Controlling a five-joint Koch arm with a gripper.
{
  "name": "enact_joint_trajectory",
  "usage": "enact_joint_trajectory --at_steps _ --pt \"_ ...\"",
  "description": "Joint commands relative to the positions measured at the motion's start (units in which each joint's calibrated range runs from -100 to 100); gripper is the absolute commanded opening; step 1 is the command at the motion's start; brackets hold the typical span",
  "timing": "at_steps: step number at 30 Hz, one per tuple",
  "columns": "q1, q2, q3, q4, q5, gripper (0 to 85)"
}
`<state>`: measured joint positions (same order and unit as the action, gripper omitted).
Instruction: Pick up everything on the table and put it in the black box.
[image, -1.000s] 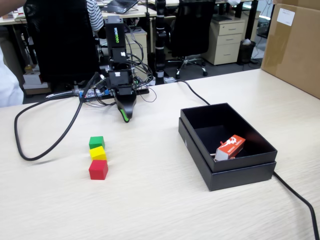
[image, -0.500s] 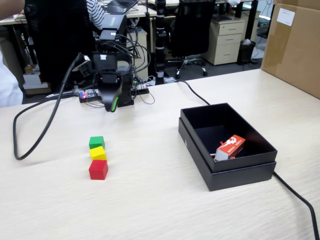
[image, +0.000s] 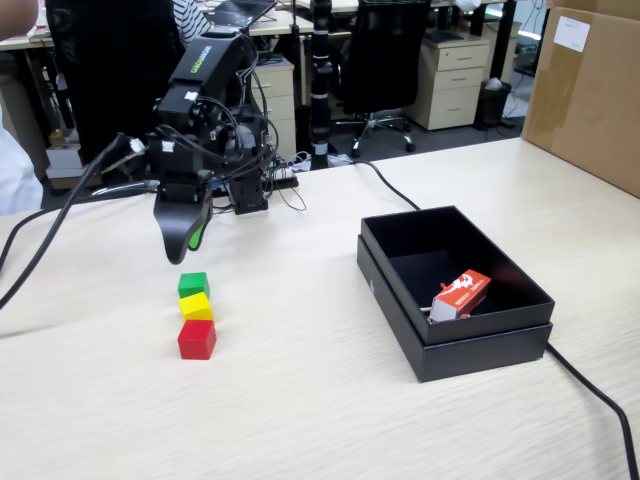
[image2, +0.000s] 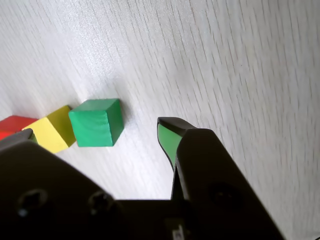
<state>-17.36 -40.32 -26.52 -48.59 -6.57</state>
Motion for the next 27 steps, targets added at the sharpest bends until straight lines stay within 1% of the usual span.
enact_joint_trajectory --at_steps 1,13,18,21,22,25,26,27 --pt "-0.2 2.4 4.8 -0.4 0.0 47.5" --pt "0.0 13.1 7.7 -0.4 0.1 47.1" --pt "0.0 15.1 8.8 -0.4 0.1 42.3" --pt "0.0 15.9 8.9 -0.4 0.1 42.0" --pt "0.0 16.2 9.0 -0.4 0.2 38.0" --pt "-0.1 16.3 9.0 -0.4 0.4 31.4" --pt "-0.1 16.4 8.8 -0.4 0.4 29.3" --pt "-0.1 16.4 8.7 -0.4 0.4 29.1"
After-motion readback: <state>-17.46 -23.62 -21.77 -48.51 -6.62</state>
